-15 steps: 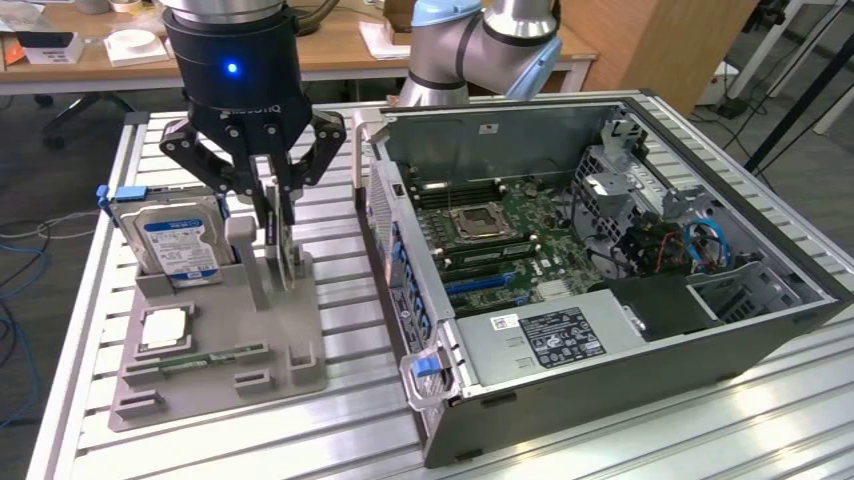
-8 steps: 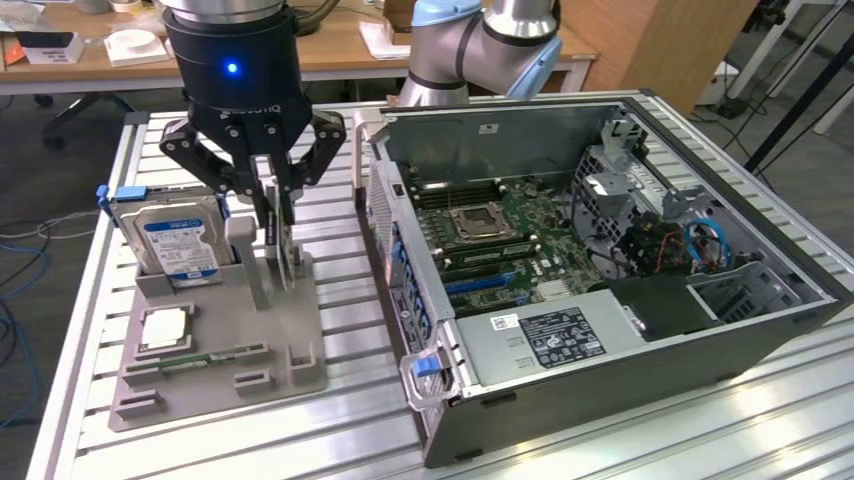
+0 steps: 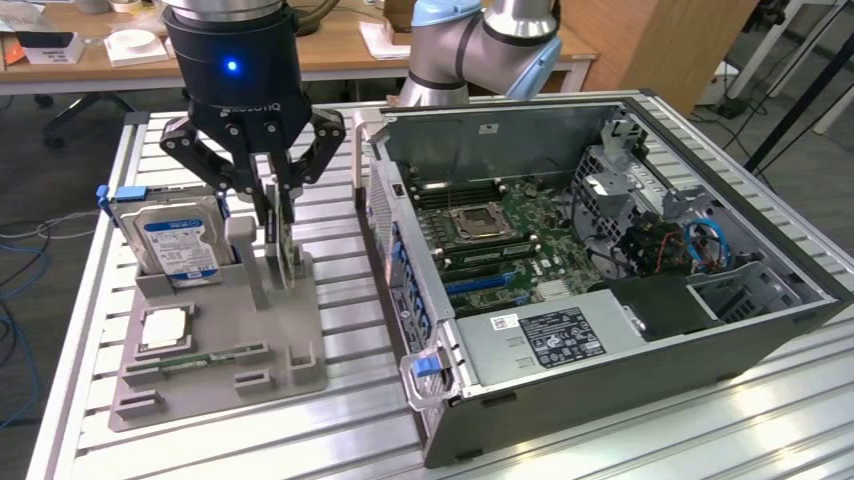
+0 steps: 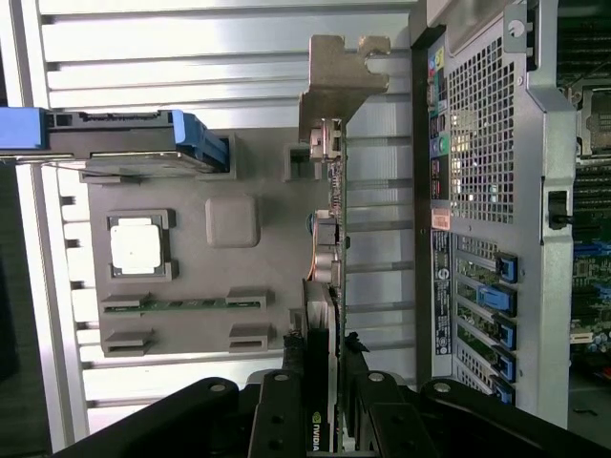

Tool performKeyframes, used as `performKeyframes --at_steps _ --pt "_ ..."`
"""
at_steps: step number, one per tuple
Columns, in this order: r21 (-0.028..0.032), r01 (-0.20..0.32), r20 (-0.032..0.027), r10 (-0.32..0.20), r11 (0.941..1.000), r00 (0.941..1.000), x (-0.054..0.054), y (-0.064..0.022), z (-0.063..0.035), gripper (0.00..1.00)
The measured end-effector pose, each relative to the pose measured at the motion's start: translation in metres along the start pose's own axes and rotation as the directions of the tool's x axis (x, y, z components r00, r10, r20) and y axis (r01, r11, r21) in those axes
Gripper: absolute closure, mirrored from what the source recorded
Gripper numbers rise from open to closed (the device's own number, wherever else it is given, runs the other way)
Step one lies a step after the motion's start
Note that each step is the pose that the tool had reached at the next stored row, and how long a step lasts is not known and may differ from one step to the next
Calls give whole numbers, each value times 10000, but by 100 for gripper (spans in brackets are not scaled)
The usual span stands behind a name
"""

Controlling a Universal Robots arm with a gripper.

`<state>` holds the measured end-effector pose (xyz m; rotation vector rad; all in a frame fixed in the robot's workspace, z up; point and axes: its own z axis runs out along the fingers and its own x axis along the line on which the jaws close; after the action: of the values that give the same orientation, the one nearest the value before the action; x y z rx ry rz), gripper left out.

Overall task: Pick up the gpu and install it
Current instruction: 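Pick up the gpu and move the gpu toward the slot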

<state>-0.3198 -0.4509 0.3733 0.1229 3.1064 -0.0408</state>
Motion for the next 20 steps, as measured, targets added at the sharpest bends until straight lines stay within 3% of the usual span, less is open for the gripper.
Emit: performKeyframes --at_steps 12,20 --pt "1 0 0 0 10000 10000 -1 -1 -28 74" --pt "0 3 1 -3 10000 10000 -7 -6 -224 74"
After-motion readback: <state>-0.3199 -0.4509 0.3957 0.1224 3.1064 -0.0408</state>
